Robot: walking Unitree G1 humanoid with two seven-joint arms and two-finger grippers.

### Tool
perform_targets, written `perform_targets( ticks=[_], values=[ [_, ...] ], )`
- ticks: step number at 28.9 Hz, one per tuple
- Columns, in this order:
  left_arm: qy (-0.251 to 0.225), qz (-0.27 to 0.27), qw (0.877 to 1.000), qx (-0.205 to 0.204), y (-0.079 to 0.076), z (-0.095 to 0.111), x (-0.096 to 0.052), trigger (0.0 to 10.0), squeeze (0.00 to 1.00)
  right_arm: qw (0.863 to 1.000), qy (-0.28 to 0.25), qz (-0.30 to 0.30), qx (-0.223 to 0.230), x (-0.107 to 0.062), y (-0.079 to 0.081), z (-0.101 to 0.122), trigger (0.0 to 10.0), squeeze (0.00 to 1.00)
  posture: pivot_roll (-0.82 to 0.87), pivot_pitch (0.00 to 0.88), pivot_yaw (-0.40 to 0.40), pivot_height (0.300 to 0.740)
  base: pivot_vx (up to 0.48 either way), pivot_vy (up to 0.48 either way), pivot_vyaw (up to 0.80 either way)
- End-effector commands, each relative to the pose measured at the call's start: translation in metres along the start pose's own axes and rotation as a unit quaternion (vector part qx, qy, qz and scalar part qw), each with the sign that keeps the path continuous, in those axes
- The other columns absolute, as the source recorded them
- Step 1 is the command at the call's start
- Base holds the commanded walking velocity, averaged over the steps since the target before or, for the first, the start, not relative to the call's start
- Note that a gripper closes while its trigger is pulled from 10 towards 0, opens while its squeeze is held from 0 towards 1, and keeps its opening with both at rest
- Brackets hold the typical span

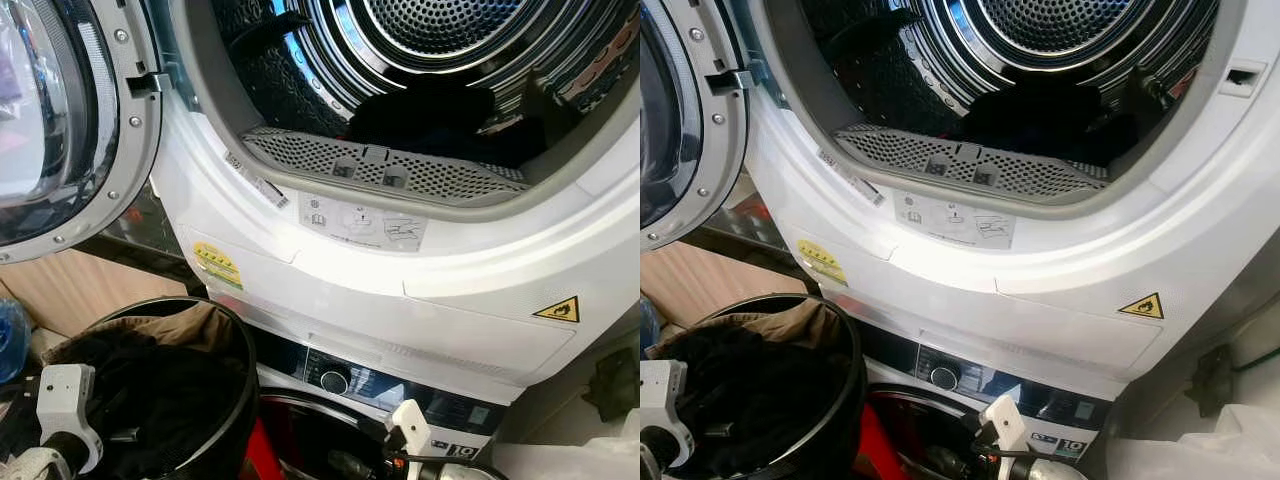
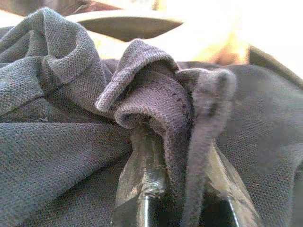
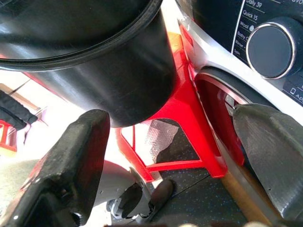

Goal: Clothes washing

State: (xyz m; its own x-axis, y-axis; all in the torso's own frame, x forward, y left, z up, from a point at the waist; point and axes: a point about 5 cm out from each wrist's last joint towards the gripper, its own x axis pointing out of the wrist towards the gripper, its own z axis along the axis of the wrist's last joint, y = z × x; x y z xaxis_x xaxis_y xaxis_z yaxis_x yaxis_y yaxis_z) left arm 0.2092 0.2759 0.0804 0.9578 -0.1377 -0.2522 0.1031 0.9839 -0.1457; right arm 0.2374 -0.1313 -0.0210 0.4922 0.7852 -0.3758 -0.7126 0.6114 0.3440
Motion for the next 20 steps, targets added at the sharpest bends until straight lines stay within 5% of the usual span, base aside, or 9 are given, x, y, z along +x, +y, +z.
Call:
perform_targets(
  ticks=[1, 12, 20],
  values=[
    [-0.021, -0.056, 0.998, -0.006, -0.016, 0.005, 0.002, 0.0, 0.00, 1.000, -0.007, 0.004, -0.007, 0.000, -0.002, 0.007, 10.0, 0.00, 0.09, 0.059, -0.003, 0.740, 0.000, 0.000, 0.00],
    [-0.079, -0.193, 0.977, -0.033, -0.046, 0.027, -0.010, 0.0, 0.00, 1.000, -0.018, 0.018, -0.007, -0.001, -0.002, 0.011, 10.0, 0.00, 0.09, 0.068, -0.006, 0.740, 0.000, 0.000, 0.00],
    [-0.033, -0.288, 0.956, -0.043, -0.056, 0.019, -0.035, 0.0, 0.00, 1.000, -0.021, 0.018, -0.007, -0.008, -0.007, 0.012, 10.0, 0.00, 0.10, 0.075, -0.008, 0.740, 0.000, 0.000, 0.00]
  ],
)
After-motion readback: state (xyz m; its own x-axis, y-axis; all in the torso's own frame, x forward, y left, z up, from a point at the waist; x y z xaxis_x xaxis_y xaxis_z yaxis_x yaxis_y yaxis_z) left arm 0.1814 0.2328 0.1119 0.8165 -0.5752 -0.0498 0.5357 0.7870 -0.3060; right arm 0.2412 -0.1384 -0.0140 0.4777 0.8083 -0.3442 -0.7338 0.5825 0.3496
